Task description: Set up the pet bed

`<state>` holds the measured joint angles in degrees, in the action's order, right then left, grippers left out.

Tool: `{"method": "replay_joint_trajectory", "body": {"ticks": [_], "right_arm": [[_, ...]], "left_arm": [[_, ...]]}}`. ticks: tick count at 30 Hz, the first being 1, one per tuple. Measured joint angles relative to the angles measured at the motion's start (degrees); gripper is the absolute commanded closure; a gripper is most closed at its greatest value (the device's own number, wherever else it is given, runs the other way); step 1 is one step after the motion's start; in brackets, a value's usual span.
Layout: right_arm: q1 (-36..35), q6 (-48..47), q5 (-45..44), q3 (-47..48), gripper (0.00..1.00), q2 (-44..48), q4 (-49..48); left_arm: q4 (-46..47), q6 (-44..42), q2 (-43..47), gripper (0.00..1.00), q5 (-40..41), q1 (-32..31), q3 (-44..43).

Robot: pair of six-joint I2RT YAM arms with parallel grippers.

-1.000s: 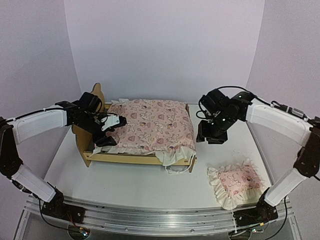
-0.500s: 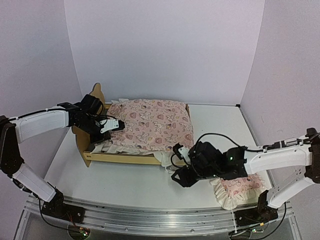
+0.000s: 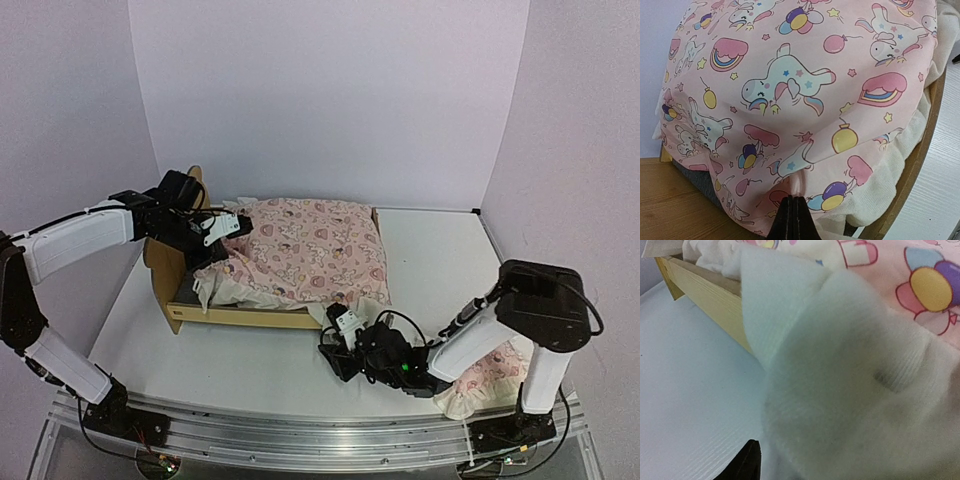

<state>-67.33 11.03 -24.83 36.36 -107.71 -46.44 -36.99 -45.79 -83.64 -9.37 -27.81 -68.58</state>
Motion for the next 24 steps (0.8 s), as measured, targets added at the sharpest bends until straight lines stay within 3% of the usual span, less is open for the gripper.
{"method": "replay_joint_trajectory", "body": {"ticks": [6,19,24], "right_arm": [[0.0,-1.1,-6.2,0.3,0.56,-8.7,-10.6],[-0.2,1.3,-16.0,2.8,0.67,-15.2,-16.3],[-0.2,2.0,-17.5,4.4,0.82,-16.3,-15.9]], "left_arm": [[0.0,0.9,0.0,1.00,-1.3,0.0,0.0],[0.0,1.3,0.0,1.00,-3.0,0.0,-0.7],[0.0,1.5,0.0,1.00,-3.1,0.0,-0.8]]}}
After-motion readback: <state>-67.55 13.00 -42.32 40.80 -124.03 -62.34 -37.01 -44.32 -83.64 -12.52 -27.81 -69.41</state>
